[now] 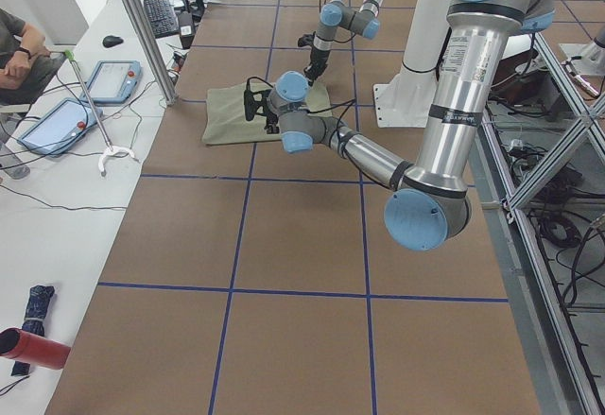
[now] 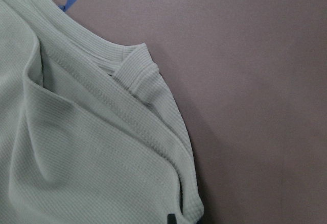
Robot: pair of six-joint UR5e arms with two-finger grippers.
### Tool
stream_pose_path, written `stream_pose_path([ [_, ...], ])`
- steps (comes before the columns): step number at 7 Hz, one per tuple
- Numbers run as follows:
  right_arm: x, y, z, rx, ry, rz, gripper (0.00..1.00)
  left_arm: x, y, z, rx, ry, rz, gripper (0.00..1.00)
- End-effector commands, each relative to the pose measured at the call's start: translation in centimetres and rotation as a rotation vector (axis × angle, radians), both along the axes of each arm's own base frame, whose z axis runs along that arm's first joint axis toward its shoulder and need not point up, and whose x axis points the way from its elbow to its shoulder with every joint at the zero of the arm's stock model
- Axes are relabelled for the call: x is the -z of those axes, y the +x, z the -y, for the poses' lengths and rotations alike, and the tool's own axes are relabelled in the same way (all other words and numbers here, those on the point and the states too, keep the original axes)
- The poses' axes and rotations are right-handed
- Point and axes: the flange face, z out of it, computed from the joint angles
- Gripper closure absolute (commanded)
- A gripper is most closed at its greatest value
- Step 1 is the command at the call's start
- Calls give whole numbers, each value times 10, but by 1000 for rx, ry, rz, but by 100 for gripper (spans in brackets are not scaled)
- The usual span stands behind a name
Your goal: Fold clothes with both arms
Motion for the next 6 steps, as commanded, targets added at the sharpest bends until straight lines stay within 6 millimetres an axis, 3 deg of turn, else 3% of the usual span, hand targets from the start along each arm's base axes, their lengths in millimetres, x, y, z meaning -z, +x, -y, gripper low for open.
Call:
stream_pose_path([
  [1,9,19,-15,3,1,33,100,2,-1,-6,-1,-9,-7,35],
  [3,8,22,-44,14,-31,37,100,12,31,-31,10,-158,-81,34],
  [4,18,31,-62,26,-51,16,100,22,57,-55,19,-217,-118,34],
  [6,23,36,-80,40,-67,6,100,40,82,-113,13,-302,-102,34],
])
